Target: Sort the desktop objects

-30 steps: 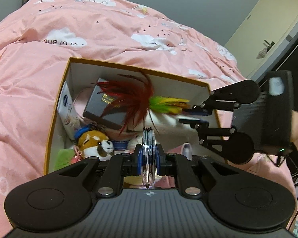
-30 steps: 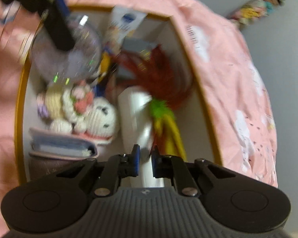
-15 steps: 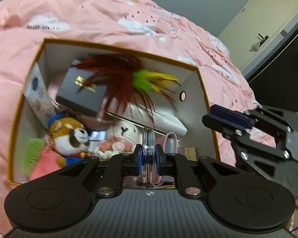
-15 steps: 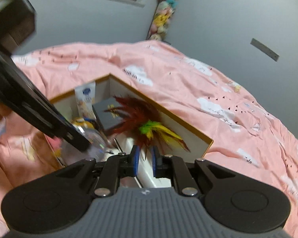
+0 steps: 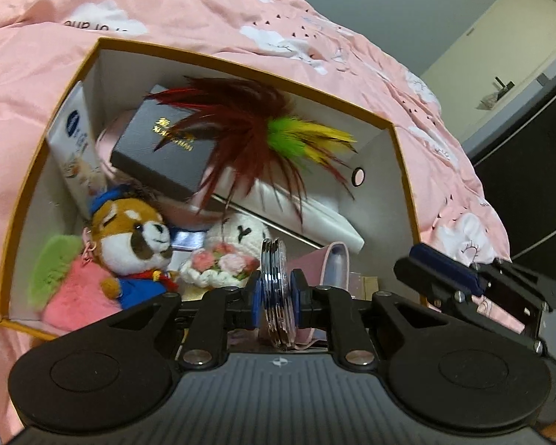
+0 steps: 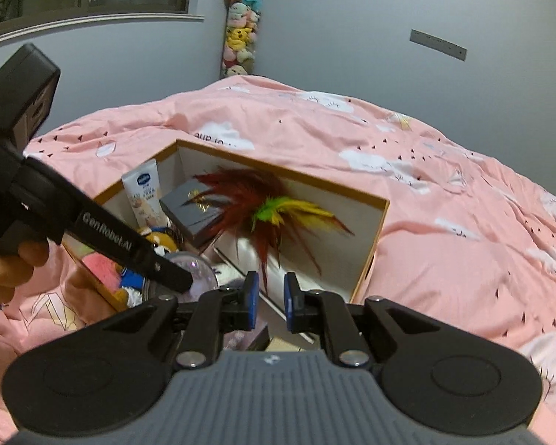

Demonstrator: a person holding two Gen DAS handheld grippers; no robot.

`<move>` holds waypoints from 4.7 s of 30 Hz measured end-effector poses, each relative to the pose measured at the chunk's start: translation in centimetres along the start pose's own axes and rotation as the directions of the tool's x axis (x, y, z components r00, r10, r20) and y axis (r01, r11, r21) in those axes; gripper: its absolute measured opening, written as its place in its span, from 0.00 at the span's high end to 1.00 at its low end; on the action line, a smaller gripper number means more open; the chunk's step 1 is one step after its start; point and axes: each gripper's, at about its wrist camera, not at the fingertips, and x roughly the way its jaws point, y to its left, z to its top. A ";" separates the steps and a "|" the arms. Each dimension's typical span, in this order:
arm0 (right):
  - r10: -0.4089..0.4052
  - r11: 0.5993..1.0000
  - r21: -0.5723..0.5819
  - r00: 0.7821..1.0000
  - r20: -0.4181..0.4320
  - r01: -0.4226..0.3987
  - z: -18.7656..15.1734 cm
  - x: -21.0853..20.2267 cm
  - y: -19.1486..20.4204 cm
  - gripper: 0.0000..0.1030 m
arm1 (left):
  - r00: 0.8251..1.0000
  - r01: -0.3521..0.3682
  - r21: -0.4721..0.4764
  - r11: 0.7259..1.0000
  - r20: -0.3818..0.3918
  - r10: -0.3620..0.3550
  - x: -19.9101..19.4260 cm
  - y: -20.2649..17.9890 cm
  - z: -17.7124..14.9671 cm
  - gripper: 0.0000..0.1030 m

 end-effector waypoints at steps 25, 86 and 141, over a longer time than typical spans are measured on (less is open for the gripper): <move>-0.050 0.937 0.349 0.998 0.039 0.033 0.0 -3.1 1.1 0.42 | 0.873 -0.332 0.154 0.931 0.423 0.241 -8.0 -4.5 -4.3 0.31; -0.123 0.969 0.211 0.992 -0.040 0.129 -3.7 -0.5 4.2 0.09 | 0.859 -0.497 0.154 0.854 0.225 0.460 -3.5 -0.4 -8.8 0.17; -0.131 0.972 0.192 0.990 -0.046 0.137 -4.0 -0.1 4.3 0.06 | 0.852 -0.488 0.162 0.858 0.300 0.428 -5.1 -1.3 -8.6 0.17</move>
